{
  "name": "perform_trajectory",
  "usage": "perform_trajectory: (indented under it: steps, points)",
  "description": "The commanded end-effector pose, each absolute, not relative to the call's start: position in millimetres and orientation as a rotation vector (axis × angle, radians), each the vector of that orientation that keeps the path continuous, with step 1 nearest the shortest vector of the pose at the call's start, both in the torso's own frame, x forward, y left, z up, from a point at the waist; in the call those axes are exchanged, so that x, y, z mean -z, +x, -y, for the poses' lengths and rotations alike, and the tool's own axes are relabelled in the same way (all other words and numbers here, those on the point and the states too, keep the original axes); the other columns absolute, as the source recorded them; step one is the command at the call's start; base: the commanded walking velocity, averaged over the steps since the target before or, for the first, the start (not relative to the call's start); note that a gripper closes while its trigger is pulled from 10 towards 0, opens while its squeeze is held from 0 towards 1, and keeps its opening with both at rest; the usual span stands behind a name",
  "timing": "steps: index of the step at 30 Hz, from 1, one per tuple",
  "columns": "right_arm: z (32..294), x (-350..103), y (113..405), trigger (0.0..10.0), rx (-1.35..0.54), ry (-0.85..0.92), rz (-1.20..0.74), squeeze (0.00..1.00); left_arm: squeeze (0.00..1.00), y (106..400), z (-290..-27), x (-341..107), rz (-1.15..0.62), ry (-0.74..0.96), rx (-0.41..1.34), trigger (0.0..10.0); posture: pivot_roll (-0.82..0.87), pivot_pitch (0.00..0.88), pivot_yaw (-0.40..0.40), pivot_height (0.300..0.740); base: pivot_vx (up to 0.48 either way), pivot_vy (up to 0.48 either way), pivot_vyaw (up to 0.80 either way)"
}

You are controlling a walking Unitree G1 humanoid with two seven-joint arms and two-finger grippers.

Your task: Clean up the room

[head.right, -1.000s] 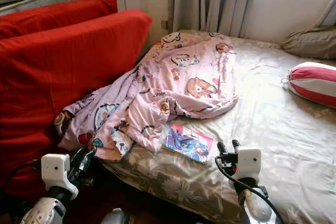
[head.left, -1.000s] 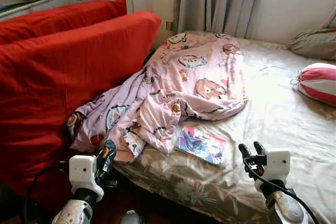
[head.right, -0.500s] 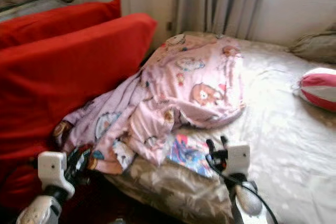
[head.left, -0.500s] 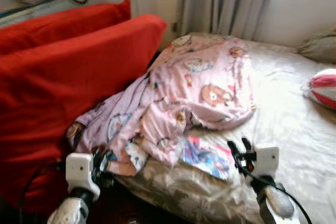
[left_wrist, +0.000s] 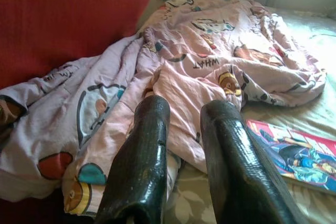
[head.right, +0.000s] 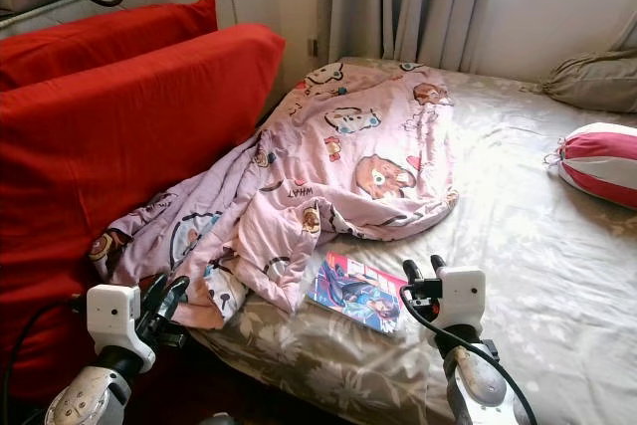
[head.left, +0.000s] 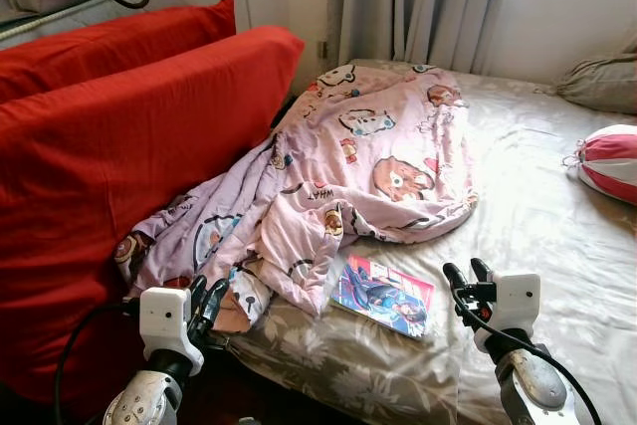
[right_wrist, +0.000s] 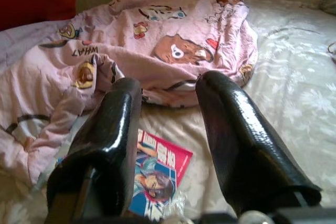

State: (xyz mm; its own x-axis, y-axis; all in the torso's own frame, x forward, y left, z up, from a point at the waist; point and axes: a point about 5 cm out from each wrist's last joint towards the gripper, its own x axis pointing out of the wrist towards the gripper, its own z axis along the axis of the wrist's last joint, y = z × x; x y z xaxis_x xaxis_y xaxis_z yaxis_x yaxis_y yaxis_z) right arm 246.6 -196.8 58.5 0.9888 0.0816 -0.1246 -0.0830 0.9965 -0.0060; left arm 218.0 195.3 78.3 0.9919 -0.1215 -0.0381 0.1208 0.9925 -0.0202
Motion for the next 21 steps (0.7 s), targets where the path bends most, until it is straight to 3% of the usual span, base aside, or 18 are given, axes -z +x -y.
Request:
perform_trajectory:
  steps: [1, 21]
  points:
    - [198.5, -55.5, 244.2, 10.0, -0.066, 0.000, -0.135, 0.00, 0.00, 217.9, -196.7, -80.9, -0.039, -0.016, 0.119, 10.0, 0.02, 0.000, -0.005, 0.630, 0.000, 0.000, 0.00]
    - [191.6, -46.6, 246.7, 10.0, -0.109, 0.043, -0.193, 0.00, 0.00, 219.2, -196.4, -81.4, -0.035, -0.017, 0.110, 10.0, 0.02, 0.000, -0.004, 0.630, 0.000, 0.000, 0.00]
